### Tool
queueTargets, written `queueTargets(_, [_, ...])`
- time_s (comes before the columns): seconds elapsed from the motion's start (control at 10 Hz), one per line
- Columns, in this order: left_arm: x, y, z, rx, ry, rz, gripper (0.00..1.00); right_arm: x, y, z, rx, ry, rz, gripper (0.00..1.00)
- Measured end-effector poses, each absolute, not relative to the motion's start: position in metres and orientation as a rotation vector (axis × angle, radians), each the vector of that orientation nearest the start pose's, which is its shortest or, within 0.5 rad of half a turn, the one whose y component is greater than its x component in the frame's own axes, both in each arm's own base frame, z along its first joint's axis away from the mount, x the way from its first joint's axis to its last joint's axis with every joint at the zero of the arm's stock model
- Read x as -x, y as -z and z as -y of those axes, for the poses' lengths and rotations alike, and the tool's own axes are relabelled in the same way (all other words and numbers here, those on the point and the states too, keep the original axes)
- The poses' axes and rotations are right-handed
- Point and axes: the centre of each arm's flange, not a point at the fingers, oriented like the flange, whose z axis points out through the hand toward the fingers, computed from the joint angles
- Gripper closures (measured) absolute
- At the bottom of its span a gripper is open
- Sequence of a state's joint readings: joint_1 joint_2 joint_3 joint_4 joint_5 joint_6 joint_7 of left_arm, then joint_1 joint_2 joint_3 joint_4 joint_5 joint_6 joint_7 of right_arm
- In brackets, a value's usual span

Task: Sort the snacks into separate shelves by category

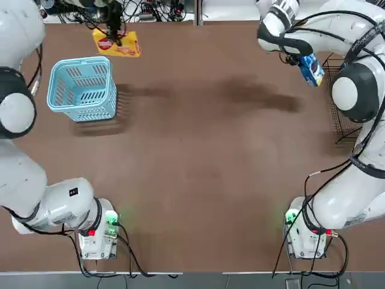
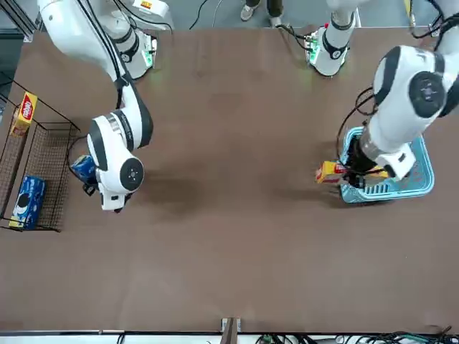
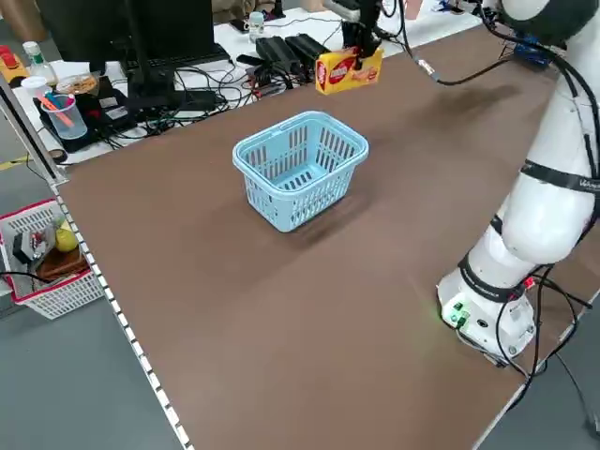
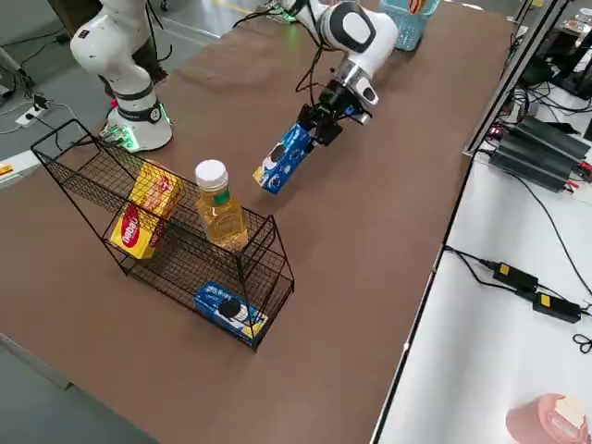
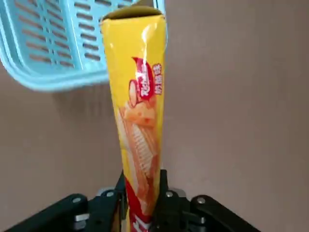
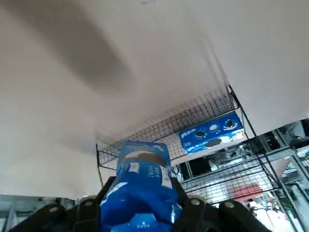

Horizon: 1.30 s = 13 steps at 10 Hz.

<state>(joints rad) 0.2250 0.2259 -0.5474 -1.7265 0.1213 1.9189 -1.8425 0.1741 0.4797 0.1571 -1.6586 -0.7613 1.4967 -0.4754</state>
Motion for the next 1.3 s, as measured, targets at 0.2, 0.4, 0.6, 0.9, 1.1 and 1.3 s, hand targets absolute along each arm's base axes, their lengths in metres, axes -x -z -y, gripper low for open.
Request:
queueTargets(0.2, [-0.606,-0.452,0.197,2.260,-0.035,2.193,0.74,-0.599,-0.297,-0.090,-2.065,0.847,-1.186,0.52])
queueTargets(0.4, [-0.618,-0.440,0.205,2.213,-0.075,2.243,0.74,-0.586,-0.272,-0.079,-2.059,0.865,-1.229,0.52])
queueTargets(0.6, [-0.621,-0.430,0.212,2.188,-0.087,2.254,0.74,-0.570,-0.256,-0.071,-2.008,0.881,-1.268,0.52])
queueTargets(0.9, [-0.622,-0.424,0.217,2.144,-0.080,2.281,0.74,-0.553,-0.260,-0.056,-1.930,0.901,-1.273,0.52])
queueTargets(1.1, [-0.623,-0.428,0.218,2.117,-0.076,2.314,0.74,-0.549,-0.257,-0.035,-1.879,0.945,-1.300,0.52])
queueTargets(1.3, [-0.622,-0.429,0.224,2.105,-0.077,2.328,0.74,-0.545,-0.245,-0.020,-1.797,0.958,-1.357,0.52])
